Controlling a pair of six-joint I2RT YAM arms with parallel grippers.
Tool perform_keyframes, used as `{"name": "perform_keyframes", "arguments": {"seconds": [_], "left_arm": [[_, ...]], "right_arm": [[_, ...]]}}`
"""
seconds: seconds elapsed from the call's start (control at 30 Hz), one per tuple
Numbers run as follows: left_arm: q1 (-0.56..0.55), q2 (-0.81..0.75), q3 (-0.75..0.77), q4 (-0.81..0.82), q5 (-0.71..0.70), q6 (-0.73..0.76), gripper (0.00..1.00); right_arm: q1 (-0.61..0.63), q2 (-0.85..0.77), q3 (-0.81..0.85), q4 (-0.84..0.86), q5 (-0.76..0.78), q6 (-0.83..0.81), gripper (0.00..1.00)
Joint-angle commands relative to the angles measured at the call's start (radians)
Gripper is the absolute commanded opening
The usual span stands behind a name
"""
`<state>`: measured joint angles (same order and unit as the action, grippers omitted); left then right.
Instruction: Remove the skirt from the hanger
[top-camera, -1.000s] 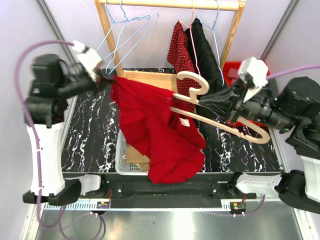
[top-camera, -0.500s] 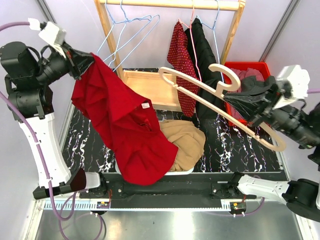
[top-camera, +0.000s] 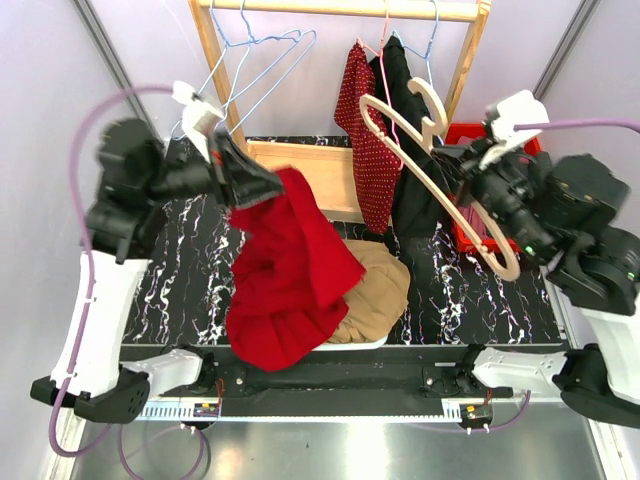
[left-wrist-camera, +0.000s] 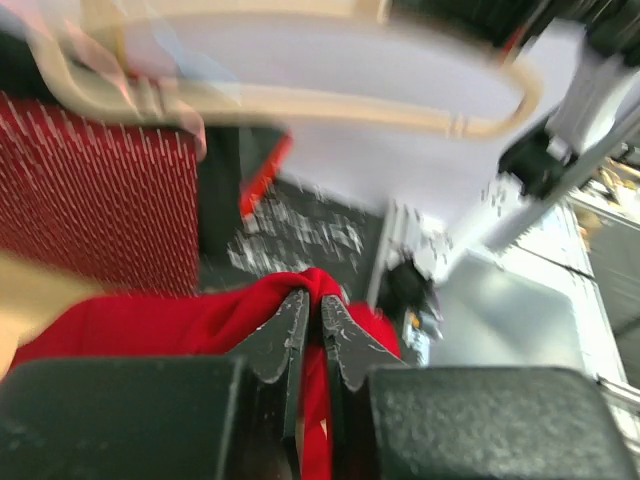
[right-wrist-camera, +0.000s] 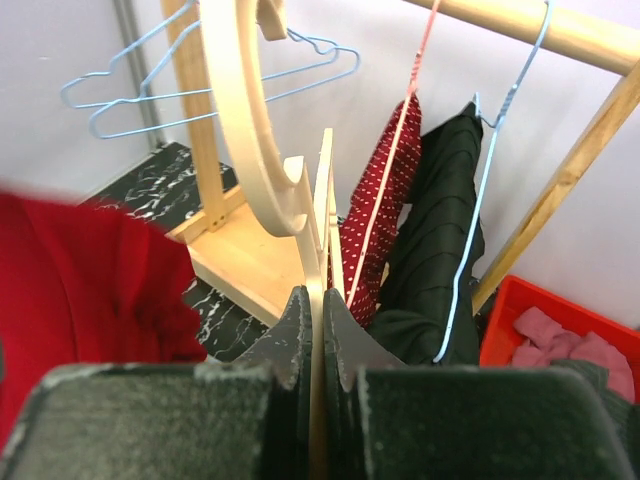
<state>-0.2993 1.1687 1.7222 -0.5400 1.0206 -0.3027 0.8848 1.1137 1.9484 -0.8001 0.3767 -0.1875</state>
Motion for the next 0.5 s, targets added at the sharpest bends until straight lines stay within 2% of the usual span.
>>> {"name": "perform_keyframes", "arguments": {"seconds": [0.0,0.13,0.23,0.27,0.33,0.37,0.47], "left_arm": [[-0.026,-0.035,-0.196,-0.069,-0.022,0.104,0.10],[-0.095,-0.037,-0.383,-0.175,-0.088,0.236,0.11],[-0.182,-0.032,-0.487,-0.245,-0.247,0.358,0.13],[-0.205,-0.017,-0.510,-0.261,-0.372,0.405,0.20],[-0.271,0.006,-0.568,-0.303,-0.494,0.459,0.22],[-0.293,0.031,-0.588,-0.311,-0.624,0.499,0.28],[-0.345,0.098,-0.653,-0.340,-0.797,0.553,0.34]], "right_arm": [[0.006,0.058,0.015,0.091,0.114,0.023,0.00],[0.006,0.124,0.035,0.102,0.148,0.065,0.00],[0.005,0.173,0.055,0.119,0.154,0.079,0.00],[0.006,0.185,0.061,0.125,0.156,0.079,0.00],[0.005,0.224,0.073,0.159,0.159,0.077,0.00],[0.005,0.236,0.078,0.173,0.160,0.072,0.00],[0.002,0.307,0.118,0.220,0.171,0.033,0.00]]}}
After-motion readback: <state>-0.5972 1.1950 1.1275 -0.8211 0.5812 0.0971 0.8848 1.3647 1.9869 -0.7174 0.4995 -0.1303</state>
